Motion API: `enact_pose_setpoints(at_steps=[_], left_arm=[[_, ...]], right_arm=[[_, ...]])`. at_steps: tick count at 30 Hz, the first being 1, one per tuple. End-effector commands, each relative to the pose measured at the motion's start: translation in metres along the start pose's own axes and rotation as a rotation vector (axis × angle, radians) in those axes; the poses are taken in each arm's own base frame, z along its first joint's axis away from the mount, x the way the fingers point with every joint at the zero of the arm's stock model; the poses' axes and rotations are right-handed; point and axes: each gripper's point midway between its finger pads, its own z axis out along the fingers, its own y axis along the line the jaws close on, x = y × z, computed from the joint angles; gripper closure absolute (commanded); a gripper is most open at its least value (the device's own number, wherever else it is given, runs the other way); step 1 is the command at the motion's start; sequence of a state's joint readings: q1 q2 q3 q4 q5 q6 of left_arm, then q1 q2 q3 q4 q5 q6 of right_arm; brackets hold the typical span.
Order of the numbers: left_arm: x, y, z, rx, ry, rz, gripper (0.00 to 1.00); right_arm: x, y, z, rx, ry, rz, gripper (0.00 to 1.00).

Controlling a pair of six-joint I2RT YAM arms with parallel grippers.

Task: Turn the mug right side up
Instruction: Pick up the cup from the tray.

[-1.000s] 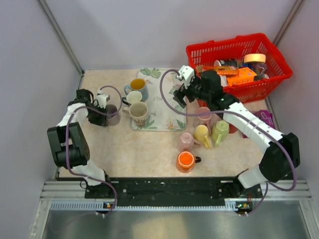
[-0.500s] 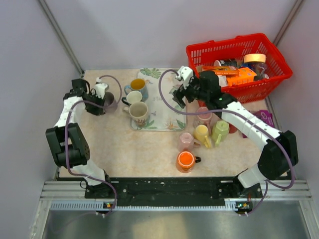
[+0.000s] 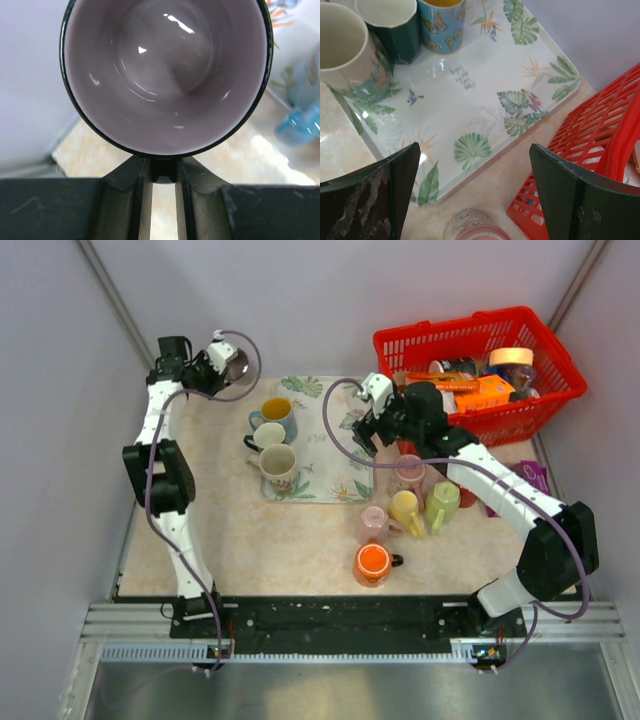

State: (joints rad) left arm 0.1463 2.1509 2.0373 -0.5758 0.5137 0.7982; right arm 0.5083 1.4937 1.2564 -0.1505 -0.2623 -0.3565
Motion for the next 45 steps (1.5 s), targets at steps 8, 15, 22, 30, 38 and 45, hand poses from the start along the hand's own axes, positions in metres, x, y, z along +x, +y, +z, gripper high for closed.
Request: enact_pose_setpoints(at_steps=[8, 15, 22, 30, 38, 45], left_arm=[[-0.074, -0.022, 0.066, 0.176, -0.299, 0.175, 1.0], [-0.046, -0.055, 0.087, 0.256, -0.226, 0.194, 1.0], [-0.022, -0.058, 0.098, 0.265, -0.157, 0.241, 1.0], [-0.022, -0.061, 0.104, 0.263, -0.159, 0.294, 0.94], [-0.034, -0.056, 0.115, 0.219, -0.192, 0.29, 0.8], [-0.035, -0.056, 0.124, 0.206, -0.209, 0.256, 0.78]], right_arm=[[0.016, -0.007, -0.019, 0.025, 0.058, 0.02, 0.1], [0.023, -0.013, -0.016, 0.03, 0.076, 0.032, 0.1], [0.023, -0.013, -0.009, 0.019, 0.075, 0.04, 0.1], [0.026, -0.013, -0.008, 0.019, 0.083, 0.043, 0.1], [0.029, -0.013, -0.008, 0.023, 0.09, 0.048, 0.1], [0.032, -0.012, -0.01, 0.025, 0.097, 0.045, 0.1]])
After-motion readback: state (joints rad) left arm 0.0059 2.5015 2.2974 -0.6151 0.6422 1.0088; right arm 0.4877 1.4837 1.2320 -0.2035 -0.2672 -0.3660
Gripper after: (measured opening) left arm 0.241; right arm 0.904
